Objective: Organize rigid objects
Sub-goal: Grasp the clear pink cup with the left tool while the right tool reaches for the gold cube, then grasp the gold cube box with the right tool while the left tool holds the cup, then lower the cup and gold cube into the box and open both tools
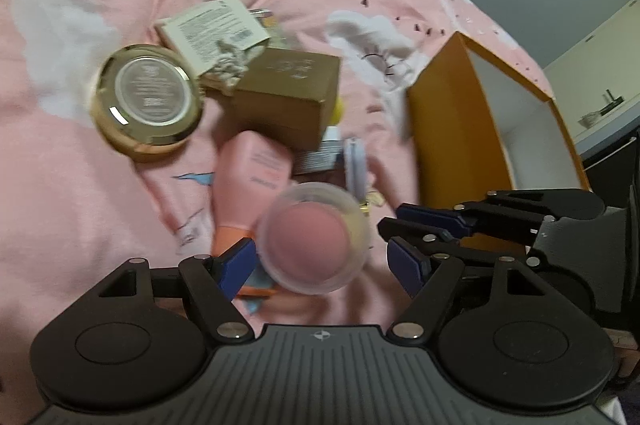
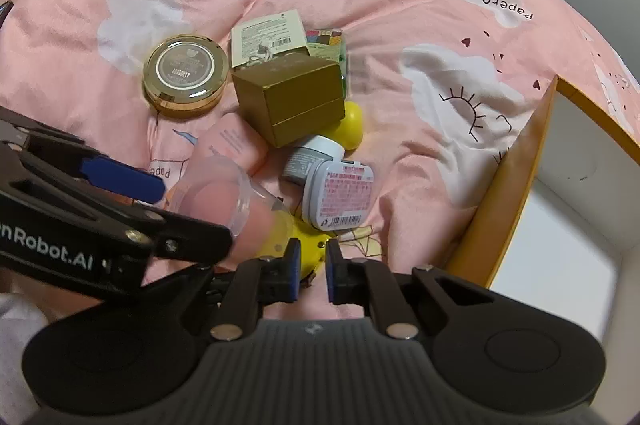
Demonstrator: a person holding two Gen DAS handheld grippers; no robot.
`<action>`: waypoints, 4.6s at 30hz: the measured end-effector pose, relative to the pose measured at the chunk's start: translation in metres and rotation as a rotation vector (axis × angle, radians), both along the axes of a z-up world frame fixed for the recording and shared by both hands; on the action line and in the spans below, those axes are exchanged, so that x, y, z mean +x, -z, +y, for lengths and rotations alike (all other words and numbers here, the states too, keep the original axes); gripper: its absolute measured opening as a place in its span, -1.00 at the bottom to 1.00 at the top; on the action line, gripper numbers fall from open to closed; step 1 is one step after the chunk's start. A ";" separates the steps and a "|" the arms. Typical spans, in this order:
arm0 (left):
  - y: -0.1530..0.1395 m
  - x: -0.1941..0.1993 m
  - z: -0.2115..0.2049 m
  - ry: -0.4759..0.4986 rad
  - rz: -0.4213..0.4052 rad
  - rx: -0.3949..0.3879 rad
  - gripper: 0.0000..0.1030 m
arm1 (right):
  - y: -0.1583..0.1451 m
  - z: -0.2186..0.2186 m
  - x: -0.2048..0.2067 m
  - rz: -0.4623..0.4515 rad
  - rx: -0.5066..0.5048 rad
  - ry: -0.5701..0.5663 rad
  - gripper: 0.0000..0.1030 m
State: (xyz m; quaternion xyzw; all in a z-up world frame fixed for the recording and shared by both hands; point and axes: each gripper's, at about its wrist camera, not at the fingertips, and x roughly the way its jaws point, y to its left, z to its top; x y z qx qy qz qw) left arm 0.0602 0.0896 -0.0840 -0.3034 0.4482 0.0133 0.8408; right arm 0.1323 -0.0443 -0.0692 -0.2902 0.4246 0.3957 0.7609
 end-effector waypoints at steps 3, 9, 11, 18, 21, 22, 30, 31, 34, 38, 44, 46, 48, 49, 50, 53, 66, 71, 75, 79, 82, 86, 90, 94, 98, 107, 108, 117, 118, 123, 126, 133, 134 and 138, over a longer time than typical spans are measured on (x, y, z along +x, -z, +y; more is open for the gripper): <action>0.004 0.007 -0.001 -0.002 0.026 0.012 0.76 | -0.004 -0.002 0.001 -0.021 -0.009 -0.024 -0.82; 0.008 0.019 -0.007 0.005 0.070 0.067 0.78 | -0.003 -0.002 0.000 -0.064 -0.041 -0.077 -0.85; 0.009 0.022 -0.009 0.002 0.069 0.084 0.75 | -0.001 -0.002 0.000 -0.080 -0.047 -0.084 -0.87; 0.006 0.023 -0.010 -0.001 0.040 0.117 0.51 | -0.001 -0.001 0.001 -0.083 -0.043 -0.084 -0.84; -0.003 0.016 -0.012 -0.005 0.005 0.150 0.50 | -0.004 -0.002 0.000 -0.079 -0.029 -0.078 -0.76; -0.009 0.013 -0.013 -0.003 -0.018 0.176 0.50 | -0.006 -0.002 0.000 -0.079 -0.020 -0.075 -0.73; -0.048 -0.002 -0.002 -0.073 -0.098 0.325 0.50 | -0.029 0.011 0.004 -0.114 0.050 -0.107 -0.28; -0.051 -0.004 0.002 -0.089 -0.103 0.328 0.50 | -0.032 0.015 0.005 -0.124 0.059 -0.113 -0.21; -0.053 -0.004 0.016 -0.133 -0.092 0.345 0.50 | -0.036 0.028 0.010 -0.140 0.079 -0.138 0.01; -0.045 0.002 0.035 -0.174 -0.048 0.310 0.50 | -0.035 0.048 0.020 -0.154 0.078 -0.180 0.34; -0.033 0.006 0.046 -0.180 -0.028 0.237 0.51 | -0.025 0.072 0.034 -0.136 0.045 -0.260 0.35; -0.029 0.009 0.048 -0.187 -0.022 0.220 0.52 | -0.020 0.078 0.038 -0.111 0.037 -0.277 0.34; -0.025 0.009 0.052 -0.196 -0.020 0.193 0.52 | -0.014 0.082 0.042 -0.102 0.028 -0.285 0.32; -0.024 0.009 0.053 -0.199 -0.024 0.181 0.52 | -0.013 0.083 0.043 -0.093 0.026 -0.282 0.24; -0.023 0.009 0.054 -0.203 -0.026 0.174 0.53 | -0.012 0.083 0.045 -0.075 0.029 -0.278 0.21; -0.020 0.010 0.055 -0.205 -0.033 0.170 0.54 | -0.010 0.083 0.049 -0.059 0.038 -0.263 0.22; -0.034 0.002 0.050 -0.207 -0.098 0.211 0.51 | -0.020 0.074 0.053 -0.032 0.080 -0.202 0.20; -0.050 -0.002 0.041 -0.191 -0.139 0.242 0.50 | -0.045 0.055 0.049 -0.040 0.115 -0.155 0.20; -0.066 -0.005 0.031 -0.170 -0.180 0.260 0.50 | -0.068 0.034 0.041 -0.084 0.148 -0.127 0.20; -0.084 -0.005 0.015 -0.121 -0.231 0.267 0.50 | -0.094 0.009 0.029 -0.136 0.181 -0.090 0.20; -0.099 -0.001 -0.004 -0.053 -0.280 0.275 0.50 | -0.112 -0.013 0.024 -0.173 0.202 -0.048 0.20; -0.115 0.008 -0.034 0.071 -0.334 0.272 0.50 | -0.131 -0.047 0.017 -0.223 0.196 0.024 0.20; -0.124 0.020 -0.069 0.211 -0.366 0.281 0.50 | -0.140 -0.084 0.014 -0.249 0.171 0.108 0.20; -0.123 0.037 -0.099 0.345 -0.352 0.253 0.50 | -0.134 -0.119 0.019 -0.216 0.125 0.207 0.20; -0.108 0.059 -0.123 0.461 -0.294 0.247 0.50 | -0.113 -0.146 0.026 -0.173 0.063 0.270 0.20; -0.073 0.082 -0.158 0.643 -0.121 0.313 0.51 | -0.071 -0.168 0.043 -0.066 -0.020 0.277 0.20; -0.071 0.084 -0.159 0.655 -0.104 0.315 0.51 | -0.065 -0.167 0.045 -0.055 -0.030 0.275 0.20; -0.055 0.097 -0.164 0.715 -0.023 0.317 0.51 | -0.039 -0.169 0.057 0.048 -0.053 0.252 0.20; -0.055 0.097 -0.164 0.714 -0.021 0.315 0.51 | -0.038 -0.169 0.057 0.054 -0.052 0.252 0.20; -0.054 0.100 -0.163 0.707 -0.015 0.289 0.52 | -0.038 -0.168 0.059 0.068 -0.053 0.255 0.20; -0.053 0.100 -0.159 0.698 -0.012 0.260 0.60 | -0.039 -0.167 0.058 0.073 -0.055 0.256 0.20; -0.053 0.101 -0.153 0.684 -0.019 0.214 0.60 | -0.041 -0.166 0.060 0.074 -0.055 0.252 0.21; -0.053 0.100 -0.152 0.682 -0.020 0.206 0.60 | -0.041 -0.166 0.060 0.074 -0.057 0.251 0.21; -0.054 0.100 -0.147 0.674 -0.030 0.164 0.66 | -0.042 -0.164 0.061 0.074 -0.066 0.248 0.21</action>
